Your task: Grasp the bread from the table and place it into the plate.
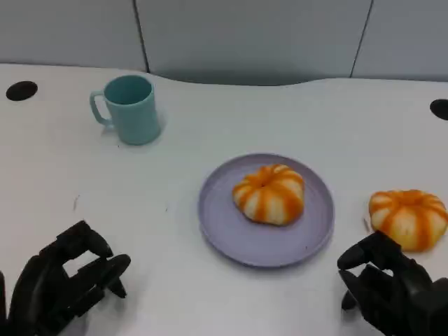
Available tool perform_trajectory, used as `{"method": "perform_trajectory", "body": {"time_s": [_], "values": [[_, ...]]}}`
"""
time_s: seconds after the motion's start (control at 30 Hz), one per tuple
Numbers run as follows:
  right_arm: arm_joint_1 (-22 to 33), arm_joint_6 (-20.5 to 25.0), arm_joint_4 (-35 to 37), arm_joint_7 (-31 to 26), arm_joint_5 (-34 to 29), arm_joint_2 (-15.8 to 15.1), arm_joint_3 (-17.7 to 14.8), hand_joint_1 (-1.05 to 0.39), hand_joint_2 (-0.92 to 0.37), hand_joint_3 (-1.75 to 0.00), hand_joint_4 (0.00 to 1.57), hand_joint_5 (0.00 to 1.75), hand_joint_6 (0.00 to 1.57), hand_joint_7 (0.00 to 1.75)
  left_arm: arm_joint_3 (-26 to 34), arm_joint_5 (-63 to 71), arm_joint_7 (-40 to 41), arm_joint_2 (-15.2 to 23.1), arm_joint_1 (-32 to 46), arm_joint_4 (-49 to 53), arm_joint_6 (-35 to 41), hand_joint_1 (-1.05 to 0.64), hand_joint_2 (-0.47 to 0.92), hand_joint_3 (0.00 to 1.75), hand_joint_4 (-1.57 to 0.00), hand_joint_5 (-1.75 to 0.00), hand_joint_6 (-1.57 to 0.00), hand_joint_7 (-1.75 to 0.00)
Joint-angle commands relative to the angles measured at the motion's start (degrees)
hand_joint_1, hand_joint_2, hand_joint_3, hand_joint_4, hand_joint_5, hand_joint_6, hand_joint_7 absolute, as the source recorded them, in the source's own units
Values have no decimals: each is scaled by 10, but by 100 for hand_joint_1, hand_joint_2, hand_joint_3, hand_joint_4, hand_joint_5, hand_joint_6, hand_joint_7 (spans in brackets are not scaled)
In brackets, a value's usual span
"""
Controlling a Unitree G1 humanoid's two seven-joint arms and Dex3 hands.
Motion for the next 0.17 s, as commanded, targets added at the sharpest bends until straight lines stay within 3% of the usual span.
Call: {"method": "perform_trajectory", "body": {"time_s": [0.03,0.17], "values": [[-1,3,-7,0,-2,-14,-7,-28,-92,-32,54,175,33,175,7,-4,7,2,-10,2,10,-21,90,7,-77,-175,-59,-175],[-4,-4,0,0,2,-15,-10,-28,-92,-32,53,175,33,175,9,-4,9,-2,-14,5,13,-21,89,6,-75,-175,-59,-175]]}}
